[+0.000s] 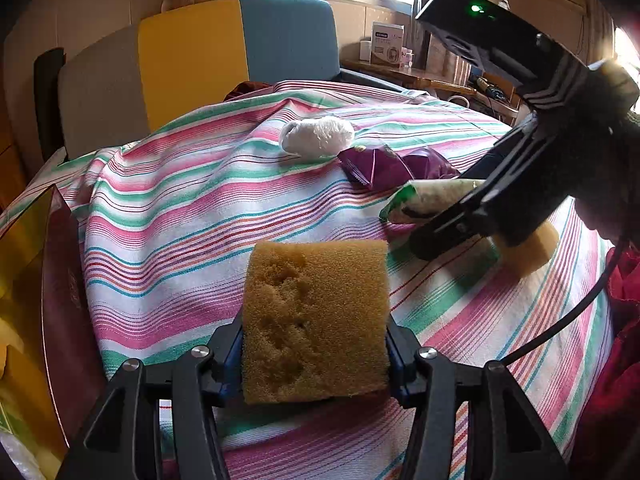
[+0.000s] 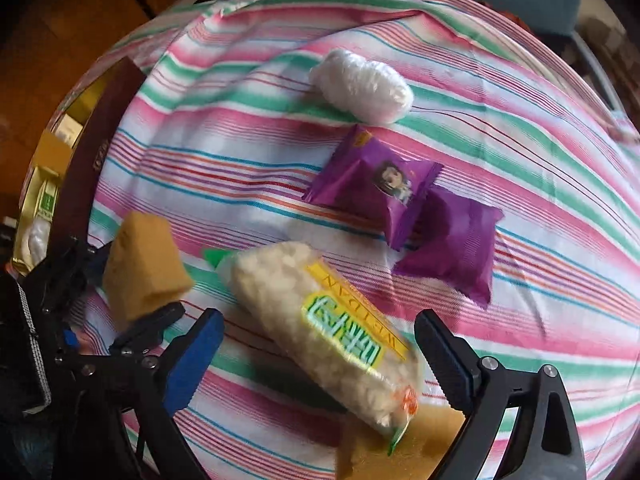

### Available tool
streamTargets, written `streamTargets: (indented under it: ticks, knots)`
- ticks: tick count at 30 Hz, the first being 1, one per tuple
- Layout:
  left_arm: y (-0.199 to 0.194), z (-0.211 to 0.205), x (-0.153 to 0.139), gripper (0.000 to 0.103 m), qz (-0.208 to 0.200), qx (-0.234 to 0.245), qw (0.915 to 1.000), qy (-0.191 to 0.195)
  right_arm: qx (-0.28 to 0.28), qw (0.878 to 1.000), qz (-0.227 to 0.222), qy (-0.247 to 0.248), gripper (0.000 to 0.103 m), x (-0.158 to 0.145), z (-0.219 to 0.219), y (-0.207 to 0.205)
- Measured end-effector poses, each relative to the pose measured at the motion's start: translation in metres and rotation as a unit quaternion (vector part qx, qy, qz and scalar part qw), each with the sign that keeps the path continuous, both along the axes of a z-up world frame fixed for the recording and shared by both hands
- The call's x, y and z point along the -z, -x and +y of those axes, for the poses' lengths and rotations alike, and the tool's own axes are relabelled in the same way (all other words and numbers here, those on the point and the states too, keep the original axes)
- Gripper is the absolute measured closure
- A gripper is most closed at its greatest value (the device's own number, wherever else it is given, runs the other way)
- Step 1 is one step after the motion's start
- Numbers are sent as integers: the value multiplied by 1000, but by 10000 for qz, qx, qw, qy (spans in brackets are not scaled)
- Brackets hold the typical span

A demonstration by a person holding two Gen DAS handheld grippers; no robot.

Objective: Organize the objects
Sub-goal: 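Hold the sponge with the left tool while the right tool grasps the green-edged cracker packet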

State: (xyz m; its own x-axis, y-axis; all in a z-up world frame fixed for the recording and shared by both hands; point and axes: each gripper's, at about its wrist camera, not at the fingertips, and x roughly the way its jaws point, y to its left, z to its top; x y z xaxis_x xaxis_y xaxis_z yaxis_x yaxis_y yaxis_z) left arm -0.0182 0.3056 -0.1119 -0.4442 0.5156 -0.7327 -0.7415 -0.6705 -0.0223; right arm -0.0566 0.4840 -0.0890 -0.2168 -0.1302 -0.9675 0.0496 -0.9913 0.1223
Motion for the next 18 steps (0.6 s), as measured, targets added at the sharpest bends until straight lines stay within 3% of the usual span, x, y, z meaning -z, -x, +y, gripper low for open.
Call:
streamTargets:
  ticks: [5, 11, 13, 18]
  knots:
    - [1, 0, 0, 45, -8, 8, 10000, -6, -228, 9997, -17, 65, 4, -6, -4, -1]
    - [0, 1, 1, 44, -20, 27, 10000, -10, -781, 9949, -438, 472, 4, -4, -13, -7]
    - [0, 1, 1, 44, -19, 28, 10000, -9, -722, 9937, -433, 737, 5, -3, -10, -4]
    - [0, 1, 1, 44, -20, 28, 10000, -8, -228, 9970, -59, 743, 5, -11, 11, 5]
